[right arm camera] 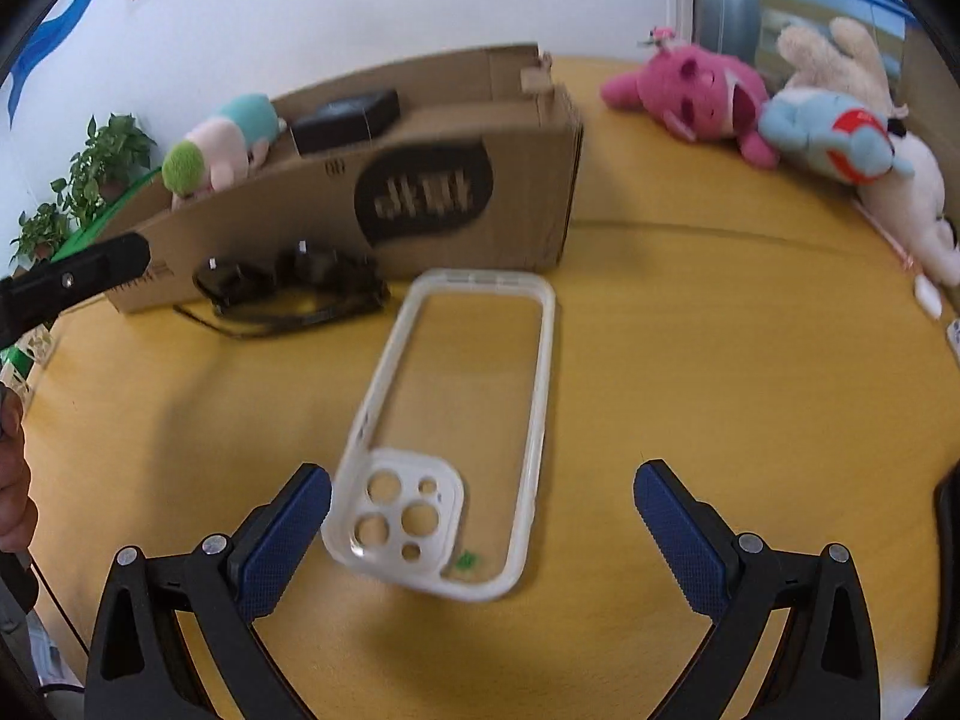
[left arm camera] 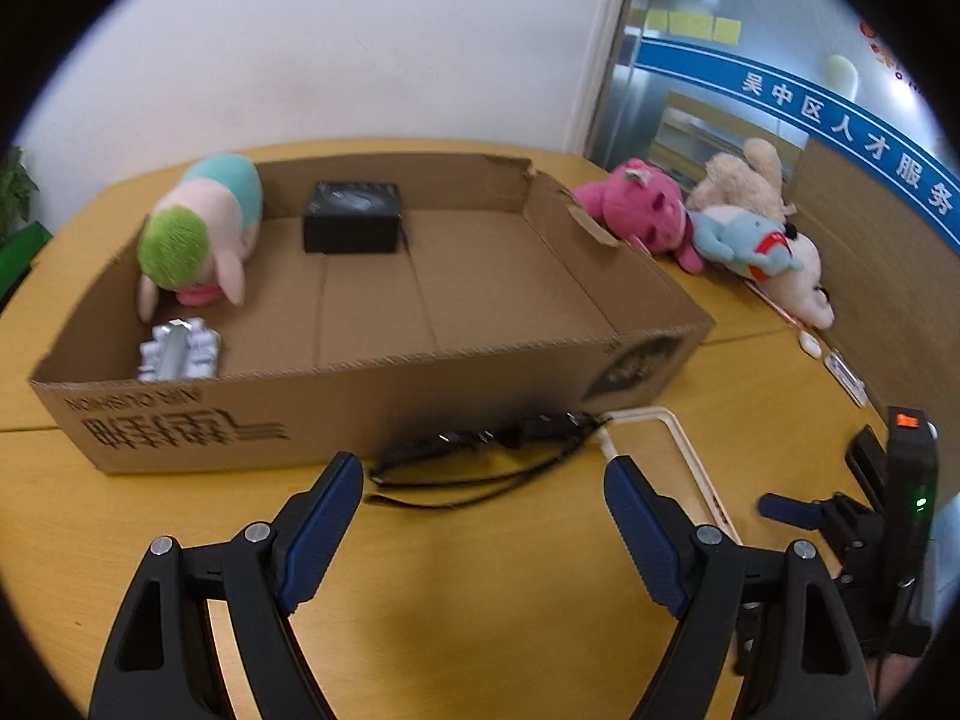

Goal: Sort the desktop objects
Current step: 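Move both grippers to the white phone case on the table, then close both grippers on the rim of the white phone case, then lift the phone case with both grippers and lower it into the cardboard box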

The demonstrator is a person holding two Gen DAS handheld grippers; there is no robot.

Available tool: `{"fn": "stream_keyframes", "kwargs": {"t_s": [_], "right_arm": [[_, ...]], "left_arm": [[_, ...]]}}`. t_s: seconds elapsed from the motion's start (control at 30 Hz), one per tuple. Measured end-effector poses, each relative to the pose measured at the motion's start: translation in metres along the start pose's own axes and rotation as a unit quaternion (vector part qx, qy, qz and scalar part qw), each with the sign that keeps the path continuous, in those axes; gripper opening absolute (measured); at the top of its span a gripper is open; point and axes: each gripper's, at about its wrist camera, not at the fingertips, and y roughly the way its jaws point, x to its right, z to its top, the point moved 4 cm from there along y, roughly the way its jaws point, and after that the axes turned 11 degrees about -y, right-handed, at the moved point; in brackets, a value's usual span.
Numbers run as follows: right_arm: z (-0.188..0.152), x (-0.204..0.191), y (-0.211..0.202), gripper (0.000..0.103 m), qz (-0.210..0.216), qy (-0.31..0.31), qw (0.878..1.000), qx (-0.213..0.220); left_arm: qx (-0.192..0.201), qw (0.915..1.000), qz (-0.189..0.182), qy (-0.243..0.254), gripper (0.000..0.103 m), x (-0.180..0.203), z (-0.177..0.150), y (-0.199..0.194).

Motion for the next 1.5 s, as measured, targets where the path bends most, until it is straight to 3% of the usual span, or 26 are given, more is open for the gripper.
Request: {"fn": "stream_keyframes", "kwargs": {"t_s": [0.2, 0.27, 0.53, 0.6, 0.73, 0.97, 1.17, 1.37, 1.5], "right_arm": [[-0.006, -0.021, 0.013, 0.102, 0.004, -0.028, 1.000, -0.010], [-0.006, -0.030, 0.014, 0.084, -0.010, -0.054, 0.998, -0.007], [-0.008, -0.053, 0.010, 0.083, 0.019, -0.063, 0.998, 0.004], [-0.010, -0.059, 0.006, 0.083, 0.028, -0.056, 0.998, 0.007], [-0.011, -0.064, -0.001, 0.082, 0.044, -0.048, 0.998, 0.015], [-0.006, -0.070, -0.013, 0.082, 0.053, -0.054, 0.997, 0.029], [0.000, -0.071, -0.029, 0.082, 0.057, -0.053, 0.996, 0.050], [0.027, -0.075, -0.060, 0.082, 0.044, -0.070, 0.992, 0.097], [0.066, -0.081, -0.082, 0.082, 0.031, -0.096, 0.985, 0.141]], "left_arm": [[-0.020, 0.9997, -0.012, 0.004, 0.082, 0.005, -0.009, 0.005], [-0.028, 0.9995, -0.014, 0.002, 0.082, 0.004, -0.014, 0.007], [-0.091, 0.9938, -0.061, -0.015, 0.079, 0.010, -0.037, 0.027], [-0.108, 0.9912, -0.075, -0.013, 0.074, 0.015, -0.044, 0.034], [-0.156, 0.9840, -0.085, -0.009, 0.046, 0.025, -0.058, 0.054], [-0.141, 0.9860, -0.090, 0.004, 0.029, 0.033, -0.055, 0.049], [-0.101, 0.9912, -0.082, 0.022, 0.027, 0.038, -0.043, 0.025], [-0.042, 0.9950, -0.084, 0.037, 0.027, 0.045, -0.004, -0.006], [0.004, 0.9951, -0.086, 0.048, 0.027, 0.046, 0.036, -0.024]]}}
